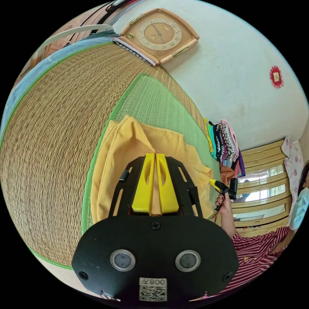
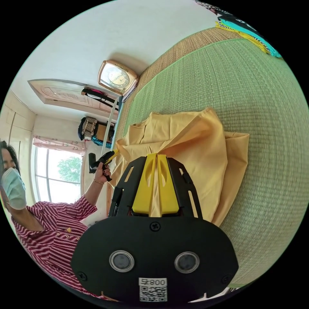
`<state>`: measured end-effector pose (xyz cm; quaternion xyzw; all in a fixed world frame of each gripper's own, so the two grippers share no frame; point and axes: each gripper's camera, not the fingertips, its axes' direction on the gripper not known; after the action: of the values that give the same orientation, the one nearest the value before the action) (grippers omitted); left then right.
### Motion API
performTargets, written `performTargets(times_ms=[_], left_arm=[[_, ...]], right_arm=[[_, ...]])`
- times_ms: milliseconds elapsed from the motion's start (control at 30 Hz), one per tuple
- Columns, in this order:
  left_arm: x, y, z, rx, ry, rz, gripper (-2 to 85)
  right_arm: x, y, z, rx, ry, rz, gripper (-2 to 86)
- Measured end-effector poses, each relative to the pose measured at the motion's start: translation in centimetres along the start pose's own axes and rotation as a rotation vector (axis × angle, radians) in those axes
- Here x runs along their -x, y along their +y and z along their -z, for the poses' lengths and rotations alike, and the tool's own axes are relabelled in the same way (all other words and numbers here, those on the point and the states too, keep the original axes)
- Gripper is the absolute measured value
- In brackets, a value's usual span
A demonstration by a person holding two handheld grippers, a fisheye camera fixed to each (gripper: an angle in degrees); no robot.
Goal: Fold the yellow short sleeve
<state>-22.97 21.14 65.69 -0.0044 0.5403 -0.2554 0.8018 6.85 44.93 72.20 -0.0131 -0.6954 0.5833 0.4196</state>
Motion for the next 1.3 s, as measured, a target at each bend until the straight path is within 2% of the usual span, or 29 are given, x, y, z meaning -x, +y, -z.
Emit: performTargets(times_ms=[267, 567, 700, 833, 933, 1300], left_arm=[[-3.0, -6.5, -1.1, -0.051, 0.001, -0.021, 1.9], [-4.4, -5.2, -0.9, -0.077, 0.03, -0.033, 6.1], [-6.0, -3.8, -1.6, -0.046, 0.046, -0.066, 5.8], [-9.6, -2.5, -5.9, 0.097, 0.034, -0.153, 4.5], [-12.2, -2.6, -8.7, 0.155, 0.012, -0.203, 3.7], [-16.3, -8.3, -10.0, 0.1, -0.035, -0.233, 3.1]], right_arm=[[0.1, -4.4, 1.0, -0.058, -0.023, -0.001, 0.4], [0.3, -5.1, 0.4, -0.084, 0.014, -0.016, 1.4], [2.9, -3.6, -3.6, 0.0, 0.02, 0.045, 1.0], [5.9, -3.9, -11.3, 0.154, 0.054, 0.109, 0.4], [7.6, -4.9, -15.7, 0.2, 0.094, 0.137, 0.2], [11.7, -9.4, -19.1, 0.147, 0.101, 0.186, 0.2]])
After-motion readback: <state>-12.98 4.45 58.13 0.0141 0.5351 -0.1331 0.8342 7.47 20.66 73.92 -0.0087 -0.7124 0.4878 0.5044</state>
